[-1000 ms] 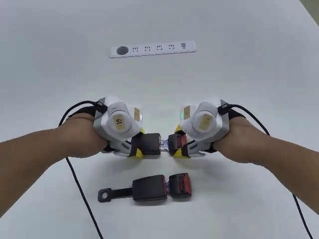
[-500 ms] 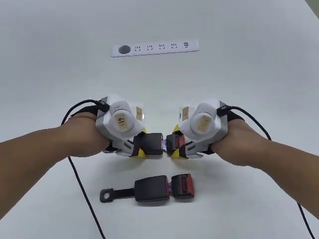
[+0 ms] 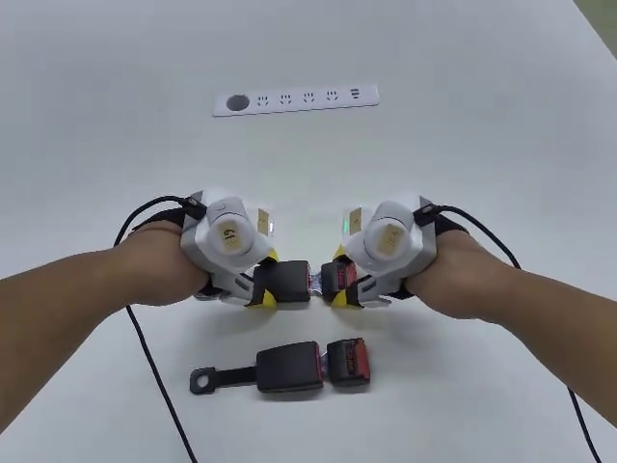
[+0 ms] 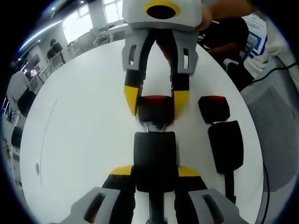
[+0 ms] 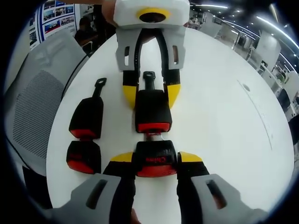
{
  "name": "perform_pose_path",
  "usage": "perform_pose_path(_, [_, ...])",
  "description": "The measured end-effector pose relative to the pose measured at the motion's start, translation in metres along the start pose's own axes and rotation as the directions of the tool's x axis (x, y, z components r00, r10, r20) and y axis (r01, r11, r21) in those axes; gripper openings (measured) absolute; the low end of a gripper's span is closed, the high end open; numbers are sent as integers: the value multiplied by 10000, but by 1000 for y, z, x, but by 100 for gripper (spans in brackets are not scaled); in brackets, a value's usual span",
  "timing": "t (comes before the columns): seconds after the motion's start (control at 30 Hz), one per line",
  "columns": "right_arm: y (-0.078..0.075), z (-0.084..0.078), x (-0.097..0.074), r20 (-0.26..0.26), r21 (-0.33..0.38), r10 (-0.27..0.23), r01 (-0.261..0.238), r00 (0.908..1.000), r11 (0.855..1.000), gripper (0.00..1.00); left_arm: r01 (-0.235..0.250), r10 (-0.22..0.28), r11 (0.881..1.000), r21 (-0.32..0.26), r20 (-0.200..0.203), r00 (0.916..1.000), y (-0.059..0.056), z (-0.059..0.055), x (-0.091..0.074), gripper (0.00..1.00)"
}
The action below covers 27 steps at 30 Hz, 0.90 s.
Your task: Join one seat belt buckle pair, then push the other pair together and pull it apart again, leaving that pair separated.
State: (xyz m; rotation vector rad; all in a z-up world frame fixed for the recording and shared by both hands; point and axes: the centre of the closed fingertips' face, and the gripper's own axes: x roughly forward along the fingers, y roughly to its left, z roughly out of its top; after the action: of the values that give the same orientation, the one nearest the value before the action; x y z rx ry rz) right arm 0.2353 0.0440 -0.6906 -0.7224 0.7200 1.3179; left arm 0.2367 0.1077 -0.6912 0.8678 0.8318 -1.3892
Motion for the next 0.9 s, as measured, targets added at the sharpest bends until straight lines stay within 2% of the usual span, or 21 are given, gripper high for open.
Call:
perform_pose_path(0.3, [-3,-6,-6,358,34,189,-191,9992,9998,33,133,-133,9999,47,-164,9998,-2,3,0,32])
perform_pose_path(0.43, [1,-16,-13,230,4,122,-122,9997,9999,34,123,-123,9999,8,-168,9998,-4,5,-2,32])
perform_pose_path(0.47, [1,-25,-15,-134,51,76,-76,9999,10000,34,124,-124,9999,25,-160,9998,-4,5,-2,32])
perform_pose_path(0.5, [-1,-21,-12,210,-17,106,-106,9997,9999,34,124,-124,9999,-3,-174,9998,-4,6,-2,32])
perform_pose_path(0.67, [-2,-43,-29,-221,179,-78,82,9997,9998,34,133,-133,9999,-19,-170,9998,-4,5,-2,32])
perform_pose_path(0.9, [-3,-75,-49,-448,358,-130,146,9989,9993,34,110,-111,9999,-61,-176,9998,-4,4,-2,33])
